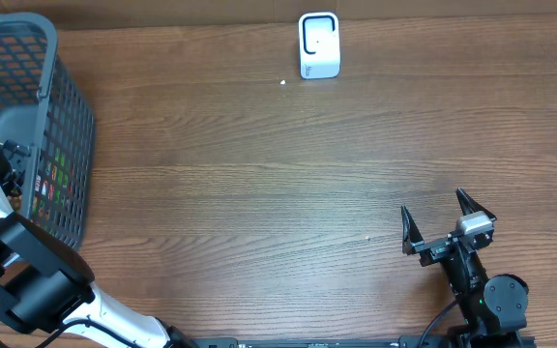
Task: Scan the item barcode
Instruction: 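Reach the left gripper into the grey basket and grasp the cup noodles, then lift the cup noodles out and carry it toward the white scanner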
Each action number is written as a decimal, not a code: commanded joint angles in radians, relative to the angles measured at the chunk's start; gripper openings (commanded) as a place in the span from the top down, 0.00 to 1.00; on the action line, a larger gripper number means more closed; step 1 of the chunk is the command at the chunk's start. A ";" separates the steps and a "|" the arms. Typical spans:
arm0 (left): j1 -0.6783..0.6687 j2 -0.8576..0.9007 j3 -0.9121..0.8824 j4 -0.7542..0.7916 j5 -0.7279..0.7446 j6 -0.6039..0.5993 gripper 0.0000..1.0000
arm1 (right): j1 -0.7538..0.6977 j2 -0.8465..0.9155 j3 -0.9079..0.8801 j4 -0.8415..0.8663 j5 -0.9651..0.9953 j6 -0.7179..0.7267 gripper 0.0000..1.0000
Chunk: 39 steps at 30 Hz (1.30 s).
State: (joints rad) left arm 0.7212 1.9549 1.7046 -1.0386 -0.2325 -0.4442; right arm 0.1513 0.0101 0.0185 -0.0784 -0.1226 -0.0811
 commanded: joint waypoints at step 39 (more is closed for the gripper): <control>0.002 0.142 0.020 0.003 0.084 0.130 0.00 | 0.004 -0.007 -0.011 0.006 0.007 0.005 0.00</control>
State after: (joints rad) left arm 0.7261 2.0640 1.7359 -1.0241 -0.1490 -0.3325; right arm 0.1513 0.0101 0.0185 -0.0784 -0.1226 -0.0807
